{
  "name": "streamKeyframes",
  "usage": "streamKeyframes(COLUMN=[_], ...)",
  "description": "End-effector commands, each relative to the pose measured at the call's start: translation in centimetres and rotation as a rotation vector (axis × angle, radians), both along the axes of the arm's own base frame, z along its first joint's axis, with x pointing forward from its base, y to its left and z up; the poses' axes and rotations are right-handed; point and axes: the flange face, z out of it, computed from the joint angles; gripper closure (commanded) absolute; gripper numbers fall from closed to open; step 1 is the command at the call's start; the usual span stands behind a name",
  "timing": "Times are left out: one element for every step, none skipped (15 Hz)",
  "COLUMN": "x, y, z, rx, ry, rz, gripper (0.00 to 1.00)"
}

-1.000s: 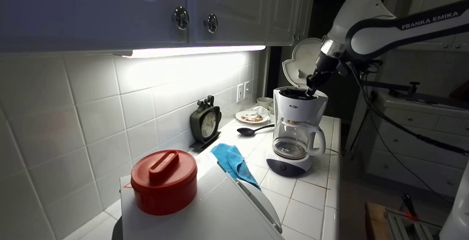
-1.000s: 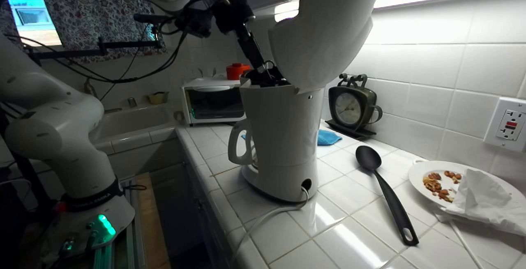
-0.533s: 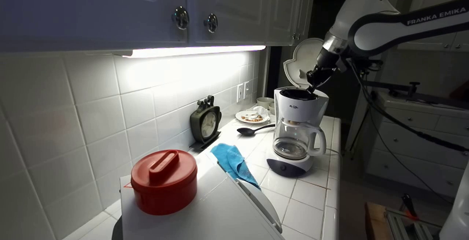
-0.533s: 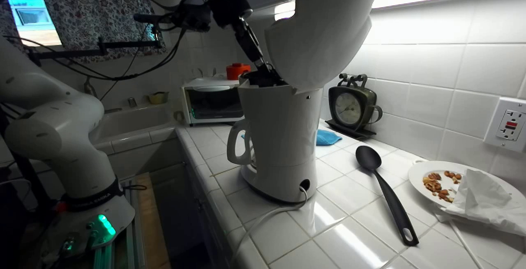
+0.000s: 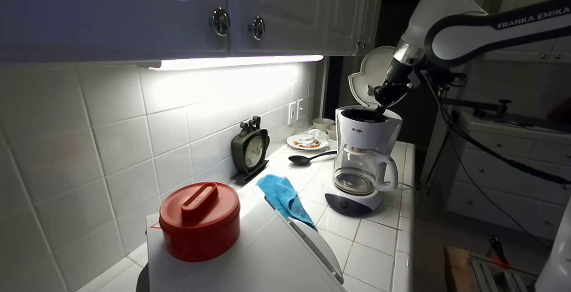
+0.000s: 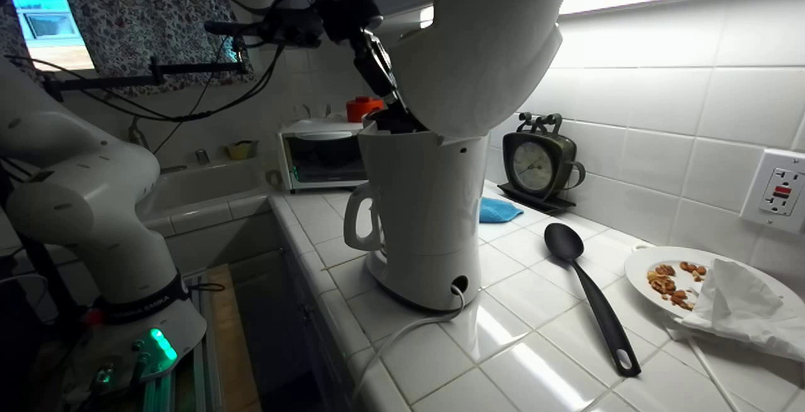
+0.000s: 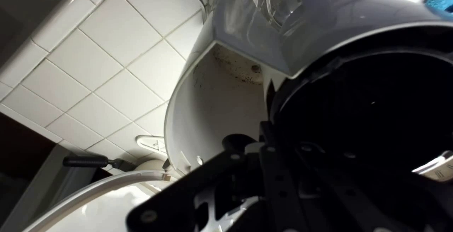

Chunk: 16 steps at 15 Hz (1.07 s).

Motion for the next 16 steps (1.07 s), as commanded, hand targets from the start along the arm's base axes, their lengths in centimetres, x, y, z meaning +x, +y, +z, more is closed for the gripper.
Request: streamKeyframes(x=[-0.5,-0.6,-0.7,-0.8,-1.0,-1.2,-1.4,-1.7,-2.0,-2.2,-2.5,-2.9,-3.3,-3.7,-4.3,-4.9], y=[0.8,0.9,1.0,1.2,1.4,1.6,1.9,2.1,2.4,2.7,3.0,3.1,3.2,3.1,3.0,2.8], z=[-0.4,-0.5,-0.5,-0.4,-0.2,0.2,0.6,1.2,1.9,2.6,3.2,3.8,4.3,4.7,5.1,5.5], rx=[0.05,0.061,0.068,0.068,0.063,0.057,0.047,0.032,-0.002,-0.017,-0.034,-0.047,-0.067,-0.083,-0.102,-0.127], ry=[0.021,0.027,0.035,0.04,0.044,0.043,0.043,0.04,0.035,0.033,0.027,0.025,0.033,0.051,0.067,0.086], rz=[-0.008,-0.009,-0.016,-0.017,-0.018,-0.016,-0.01,0.004,0.029,0.055,0.088,0.126,0.172,0.199,0.232,0.269], gripper=[0.64,0.58,0.5,0.44,0.37,0.3,0.23,0.15,0.09,0.02,0.0,0.0,0.0,0.0,0.0,0.0])
